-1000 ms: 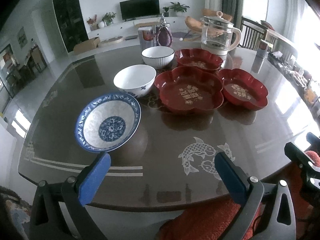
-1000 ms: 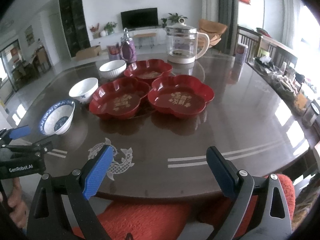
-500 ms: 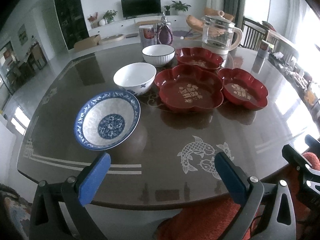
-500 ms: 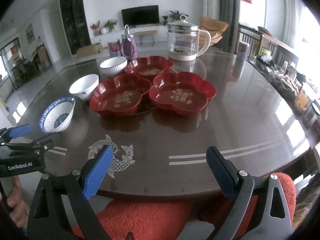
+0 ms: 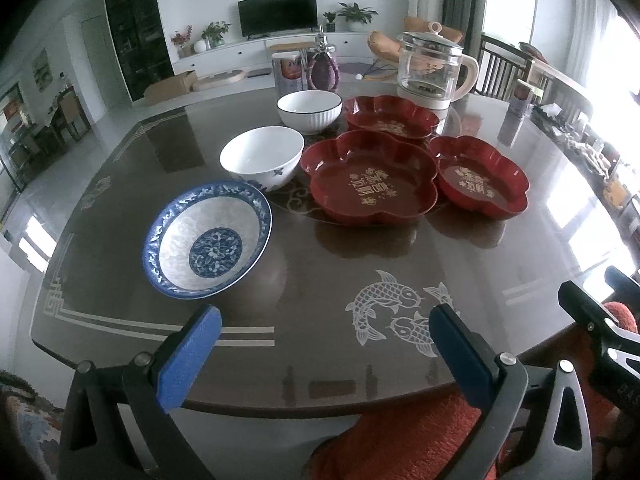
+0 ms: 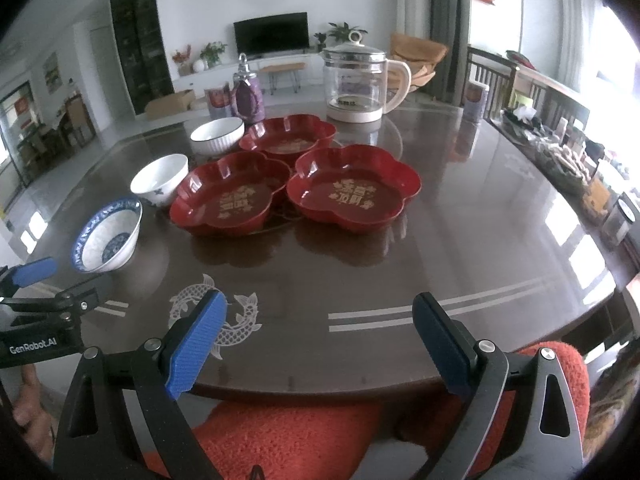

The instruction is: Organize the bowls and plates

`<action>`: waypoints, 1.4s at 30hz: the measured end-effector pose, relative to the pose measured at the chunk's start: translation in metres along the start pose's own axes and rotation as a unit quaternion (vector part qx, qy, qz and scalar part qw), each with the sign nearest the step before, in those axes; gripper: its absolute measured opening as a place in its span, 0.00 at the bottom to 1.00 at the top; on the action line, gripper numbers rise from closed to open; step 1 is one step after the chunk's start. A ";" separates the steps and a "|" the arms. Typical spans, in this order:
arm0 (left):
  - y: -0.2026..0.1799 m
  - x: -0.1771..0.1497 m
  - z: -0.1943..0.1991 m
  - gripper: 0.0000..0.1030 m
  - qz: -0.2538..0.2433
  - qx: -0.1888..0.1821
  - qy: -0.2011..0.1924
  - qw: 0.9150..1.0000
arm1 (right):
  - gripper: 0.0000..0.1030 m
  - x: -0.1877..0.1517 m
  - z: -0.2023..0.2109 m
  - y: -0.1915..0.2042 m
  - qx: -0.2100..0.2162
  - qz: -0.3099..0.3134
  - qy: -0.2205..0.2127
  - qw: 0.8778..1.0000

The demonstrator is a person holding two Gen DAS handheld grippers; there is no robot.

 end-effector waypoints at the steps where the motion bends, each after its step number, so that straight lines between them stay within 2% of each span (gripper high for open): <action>1: 0.000 0.000 0.000 1.00 0.000 0.000 0.000 1.000 | 0.93 0.000 0.001 0.001 0.001 0.000 0.000 1.000; 5: -0.001 0.000 0.000 1.00 0.000 -0.001 -0.001 1.000 | 0.93 0.002 0.002 0.002 0.005 0.002 -0.003 1.000; 8: 0.000 0.008 -0.006 1.00 0.004 -0.017 0.011 1.000 | 0.93 0.007 -0.001 0.006 0.024 0.014 -0.002 1.000; 12: 0.009 0.038 -0.025 1.00 0.028 -0.042 0.039 0.998 | 0.93 0.036 -0.021 0.005 0.131 0.001 0.035 0.991; 13: 0.010 0.044 -0.028 1.00 0.030 -0.044 0.044 0.998 | 0.93 0.044 -0.024 0.000 0.142 -0.009 0.042 0.989; 15: 0.007 0.057 -0.035 1.00 0.025 -0.046 0.050 0.997 | 0.93 0.065 -0.028 -0.019 0.148 -0.023 0.049 0.988; 17: 0.000 0.063 -0.042 1.00 0.010 -0.047 0.057 0.997 | 0.93 0.089 -0.034 -0.045 0.133 -0.025 0.058 0.989; 20: -0.004 0.061 -0.058 1.00 0.026 -0.063 0.084 0.994 | 0.93 0.110 -0.047 -0.074 0.113 -0.044 0.088 0.989; 24: -0.011 0.059 -0.083 1.00 0.055 -0.076 0.118 0.989 | 0.93 0.133 -0.079 -0.066 0.174 -0.036 0.125 0.976; 27: -0.018 0.072 -0.098 0.99 0.073 -0.091 0.130 0.985 | 0.93 0.152 -0.119 -0.042 0.248 -0.046 0.158 0.955; 29: -0.018 0.081 -0.106 0.99 0.089 -0.098 0.135 0.982 | 0.93 0.163 -0.151 -0.027 0.279 -0.067 0.181 0.941; 31: -0.017 0.090 -0.115 0.99 0.105 -0.105 0.145 0.978 | 0.92 0.170 -0.179 -0.015 0.288 -0.068 0.200 0.934; 33: -0.017 0.095 -0.124 0.98 0.116 -0.116 0.156 0.974 | 0.92 0.174 -0.205 -0.005 0.277 -0.058 0.219 0.934; 37: -0.019 0.099 -0.145 0.82 0.141 -0.136 0.191 0.962 | 0.90 0.168 -0.237 0.005 0.257 -0.038 0.252 0.932; 39: -0.019 0.101 -0.151 0.72 0.152 -0.146 0.202 0.956 | 0.87 0.163 -0.245 0.012 0.251 -0.023 0.268 0.930; 40: -0.019 0.101 -0.152 0.69 0.155 -0.149 0.204 0.955 | 0.78 0.162 -0.249 0.013 0.252 -0.017 0.274 0.928; 41: -0.019 0.102 -0.153 0.68 0.157 -0.152 0.205 0.954 | 0.63 0.159 -0.252 0.016 0.254 -0.013 0.282 0.925; 42: -0.019 0.102 -0.155 0.67 0.159 -0.154 0.206 0.953 | 0.54 0.155 -0.254 0.020 0.259 -0.008 0.292 0.921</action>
Point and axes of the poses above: each gripper's, at about its wrist camera, not at the fingertips, and z roughly against the way its jaws point, y to its left, x to its top, the point moved 9 cm from there along -z, roughly the way its jaws point, and after that the axes turned 13 degrees about x, right-handed, at the moved point
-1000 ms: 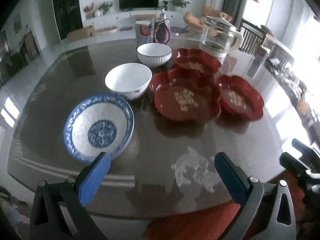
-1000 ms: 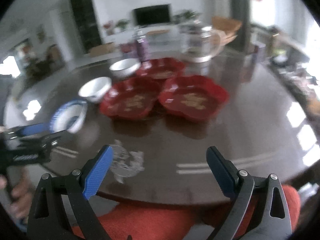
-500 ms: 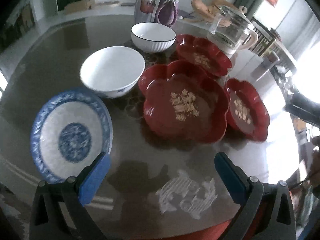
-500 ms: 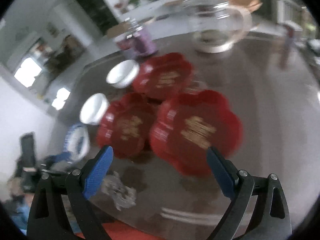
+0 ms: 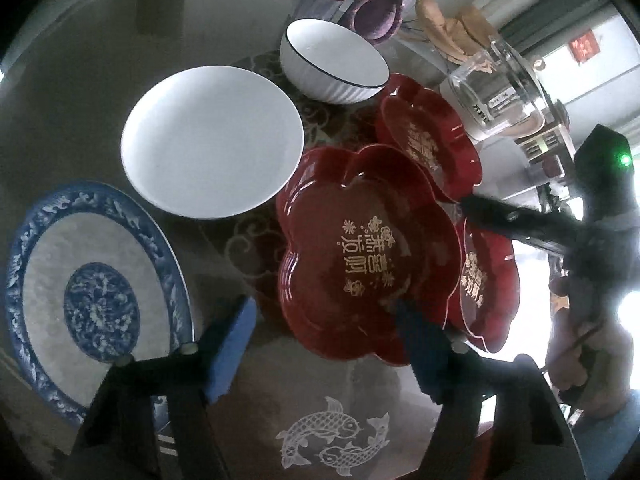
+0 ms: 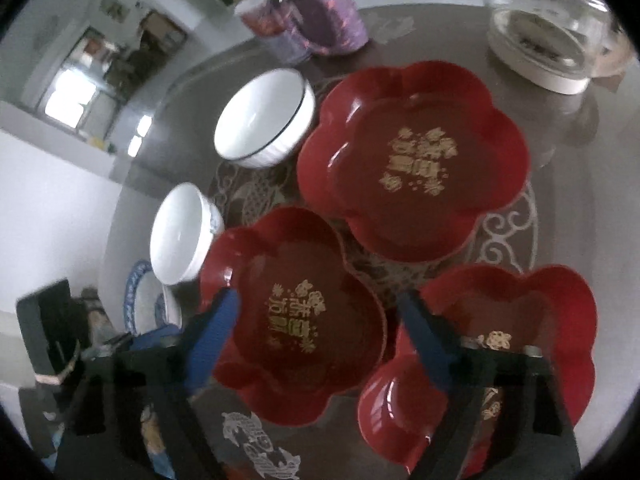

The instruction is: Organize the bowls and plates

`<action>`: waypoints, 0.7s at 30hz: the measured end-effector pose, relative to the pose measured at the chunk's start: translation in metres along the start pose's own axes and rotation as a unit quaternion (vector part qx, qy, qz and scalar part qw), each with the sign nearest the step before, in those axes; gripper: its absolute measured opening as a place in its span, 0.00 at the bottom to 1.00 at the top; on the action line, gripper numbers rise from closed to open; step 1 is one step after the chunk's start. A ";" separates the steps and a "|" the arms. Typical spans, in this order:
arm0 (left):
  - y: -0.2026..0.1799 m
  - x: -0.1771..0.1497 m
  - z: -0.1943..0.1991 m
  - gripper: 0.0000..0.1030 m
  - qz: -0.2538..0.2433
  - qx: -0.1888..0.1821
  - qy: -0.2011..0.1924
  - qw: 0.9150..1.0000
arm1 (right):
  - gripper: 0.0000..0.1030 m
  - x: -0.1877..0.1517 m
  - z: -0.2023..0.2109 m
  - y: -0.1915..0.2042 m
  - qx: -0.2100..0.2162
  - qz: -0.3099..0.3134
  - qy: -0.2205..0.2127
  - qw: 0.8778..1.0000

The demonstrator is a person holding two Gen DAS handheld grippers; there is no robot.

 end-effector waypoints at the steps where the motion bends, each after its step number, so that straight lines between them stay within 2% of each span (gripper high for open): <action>1: 0.000 0.000 -0.002 0.64 0.001 0.001 0.001 1.000 | 0.45 -0.001 -0.003 0.000 0.001 0.001 0.006 1.000; 2: 0.000 0.000 -0.004 0.62 0.002 0.000 0.004 1.000 | 0.46 -0.002 -0.007 -0.002 -0.004 0.004 0.012 1.000; 4: 0.000 -0.002 -0.009 0.50 0.006 -0.008 0.017 1.000 | 0.47 -0.003 -0.011 -0.006 -0.019 0.010 0.022 1.000; 6: -0.001 -0.005 -0.015 0.46 0.013 -0.011 0.026 1.000 | 0.47 -0.002 -0.015 -0.012 -0.029 0.009 0.027 0.999; 8: -0.001 -0.003 -0.018 0.46 0.014 -0.010 0.027 0.999 | 0.42 -0.003 -0.014 -0.012 -0.030 0.010 0.031 0.999; 16: -0.004 -0.003 -0.026 0.46 0.005 0.014 0.027 1.000 | 0.37 -0.003 -0.028 -0.012 -0.043 0.023 0.058 0.997; 21: -0.001 -0.004 -0.027 0.46 0.000 0.024 0.023 0.999 | 0.38 -0.002 -0.016 -0.005 -0.029 0.026 0.044 0.998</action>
Point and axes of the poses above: each gripper's, at about its wrist camera, not at the fingertips, and z roughly against the way its jaws point, y to its left, x to its top, the point moved 9 cm from there along -z, roughly the way its jaws point, and after that the axes turned 13 degrees about x, right-handed, at the moved point
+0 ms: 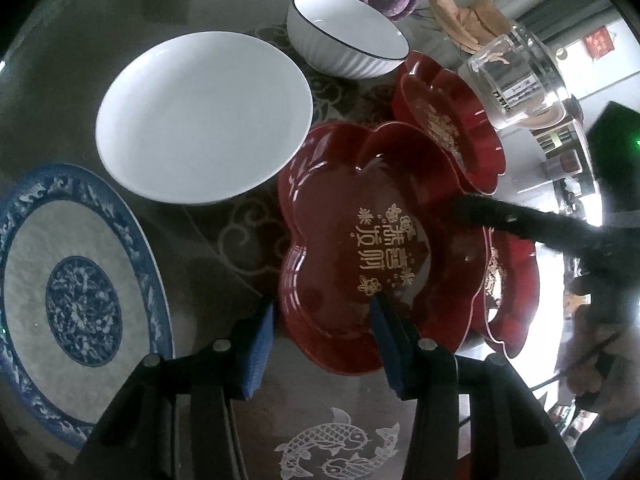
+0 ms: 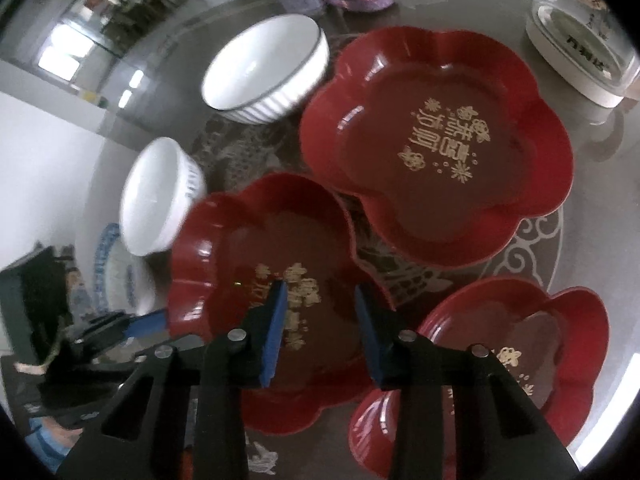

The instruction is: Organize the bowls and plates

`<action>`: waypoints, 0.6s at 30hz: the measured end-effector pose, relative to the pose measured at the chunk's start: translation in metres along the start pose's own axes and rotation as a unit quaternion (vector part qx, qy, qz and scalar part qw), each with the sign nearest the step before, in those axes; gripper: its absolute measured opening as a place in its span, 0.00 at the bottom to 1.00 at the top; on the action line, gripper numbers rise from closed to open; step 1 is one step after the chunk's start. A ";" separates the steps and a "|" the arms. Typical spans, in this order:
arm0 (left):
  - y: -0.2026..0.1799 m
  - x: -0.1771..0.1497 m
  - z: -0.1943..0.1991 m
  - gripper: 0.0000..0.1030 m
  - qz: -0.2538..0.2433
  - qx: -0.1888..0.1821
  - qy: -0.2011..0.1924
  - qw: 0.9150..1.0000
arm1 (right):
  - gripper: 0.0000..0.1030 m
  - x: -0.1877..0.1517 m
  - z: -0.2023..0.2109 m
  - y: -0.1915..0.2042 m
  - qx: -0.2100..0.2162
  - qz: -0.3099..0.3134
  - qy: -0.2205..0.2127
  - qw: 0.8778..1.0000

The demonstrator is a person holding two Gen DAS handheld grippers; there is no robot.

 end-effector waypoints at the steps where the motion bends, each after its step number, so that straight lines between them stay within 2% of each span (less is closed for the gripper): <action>1: 0.000 0.000 -0.001 0.46 -0.001 0.002 0.000 1.000 | 0.38 0.001 0.004 0.000 -0.003 0.002 -0.004 1.000; 4: 0.001 0.000 -0.003 0.46 -0.001 0.006 0.000 1.000 | 0.38 0.003 0.015 -0.003 -0.034 0.015 -0.004 0.999; 6: 0.000 0.001 -0.005 0.45 0.000 0.009 0.001 1.000 | 0.38 0.002 0.010 -0.009 -0.053 0.016 0.011 0.998; 9: -0.002 0.000 -0.007 0.35 -0.004 0.015 -0.002 1.000 | 0.38 -0.004 -0.005 -0.017 -0.075 0.024 0.035 0.996; 11: -0.001 0.001 -0.011 0.28 -0.007 0.031 -0.004 0.999 | 0.37 -0.005 -0.014 -0.016 -0.084 0.034 0.039 0.995; 13: 0.002 0.001 -0.015 0.16 -0.011 0.052 -0.009 0.999 | 0.37 -0.004 -0.015 -0.016 -0.099 0.043 0.039 0.993; 18: 0.005 -0.002 0.005 0.15 -0.012 0.056 -0.035 0.998 | 0.33 -0.009 0.003 -0.003 -0.096 0.063 0.023 0.993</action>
Point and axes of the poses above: each gripper's, at about its wrist camera, not at the fingertips, and z roughly against the way its jaws point, y to its left, x to its top, the point moved 9 cm from there along -z, roughly the way its jaws point, and after that the axes turned 13 degrees about x, right-handed, at the moved point
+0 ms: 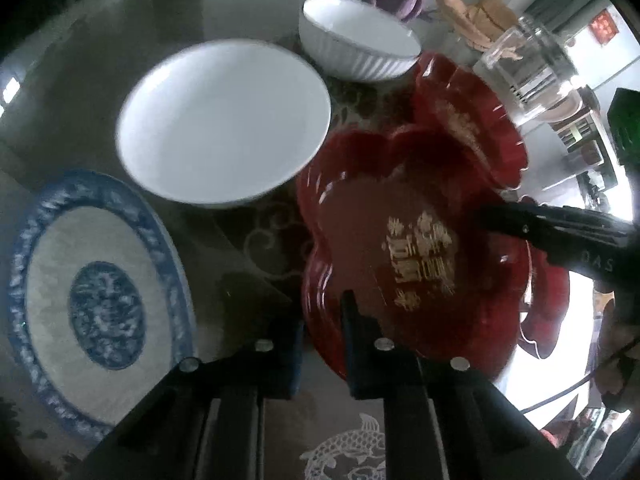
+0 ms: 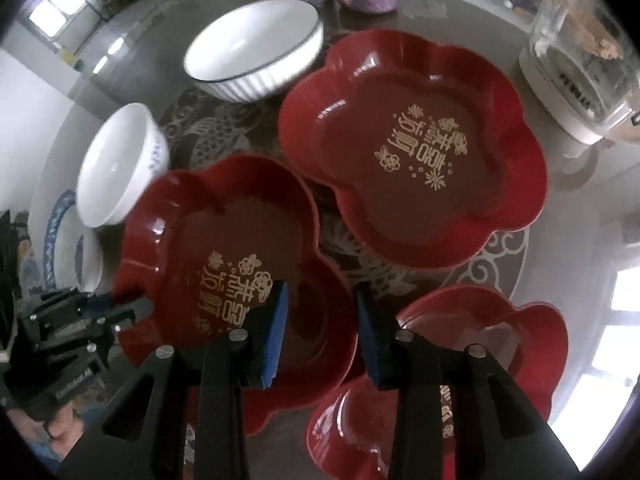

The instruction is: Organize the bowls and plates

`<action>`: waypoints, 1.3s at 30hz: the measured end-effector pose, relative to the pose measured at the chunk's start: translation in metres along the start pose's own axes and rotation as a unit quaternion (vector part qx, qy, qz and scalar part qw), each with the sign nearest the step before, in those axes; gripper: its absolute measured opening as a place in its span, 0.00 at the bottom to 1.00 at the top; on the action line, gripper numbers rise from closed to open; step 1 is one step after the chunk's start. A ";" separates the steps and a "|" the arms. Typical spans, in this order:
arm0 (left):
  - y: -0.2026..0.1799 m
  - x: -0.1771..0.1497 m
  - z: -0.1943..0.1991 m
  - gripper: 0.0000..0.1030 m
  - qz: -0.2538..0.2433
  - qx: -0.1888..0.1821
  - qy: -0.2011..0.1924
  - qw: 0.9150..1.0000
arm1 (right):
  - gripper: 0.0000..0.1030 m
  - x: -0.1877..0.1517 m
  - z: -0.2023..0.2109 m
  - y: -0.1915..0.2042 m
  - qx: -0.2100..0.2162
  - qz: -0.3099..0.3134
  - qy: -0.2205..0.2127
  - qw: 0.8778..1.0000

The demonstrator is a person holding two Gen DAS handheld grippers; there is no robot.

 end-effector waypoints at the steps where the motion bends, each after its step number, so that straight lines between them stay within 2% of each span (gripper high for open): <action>1: 0.000 0.000 0.010 0.15 0.000 -0.001 -0.010 1.000 | 0.33 0.000 0.003 0.004 0.002 0.002 -0.006 1.000; 8: -0.021 0.002 0.080 0.15 -0.033 -0.012 -0.085 0.996 | 0.33 -0.019 0.073 0.016 0.008 0.005 -0.072 0.997; 12: -0.048 -0.004 0.105 0.15 -0.061 -0.034 -0.104 0.992 | 0.33 -0.044 0.111 0.013 0.005 -0.009 -0.109 0.994; 16: -0.095 -0.016 0.114 0.15 -0.101 -0.055 -0.109 0.987 | 0.33 -0.082 0.152 -0.007 -0.010 -0.034 -0.142 0.989; 22: -0.186 -0.045 0.111 0.15 -0.168 -0.084 -0.103 0.977 | 0.33 -0.154 0.193 -0.063 -0.033 -0.098 -0.177 0.979; 30: -0.300 -0.093 0.083 0.15 -0.257 -0.089 -0.093 0.958 | 0.33 -0.245 0.208 -0.161 -0.045 -0.219 -0.215 0.951; 35: -0.341 -0.112 0.056 0.15 -0.293 -0.079 -0.083 0.949 | 0.33 -0.281 0.197 -0.202 -0.050 -0.268 -0.223 0.936; 39: -0.352 -0.119 0.035 0.15 -0.316 -0.062 -0.082 0.943 | 0.33 -0.294 0.182 -0.217 -0.061 -0.286 -0.219 0.931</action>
Point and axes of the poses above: each gripper's, at about its wrist camera, not at the fingertips, and z roughly against the way its jaws point, y to its left, x to its top, the point moved 9 cm from there along -z, roughly the way its jaws point, and after that the axes turned 13 degrees about x, right-handed, at the moved point
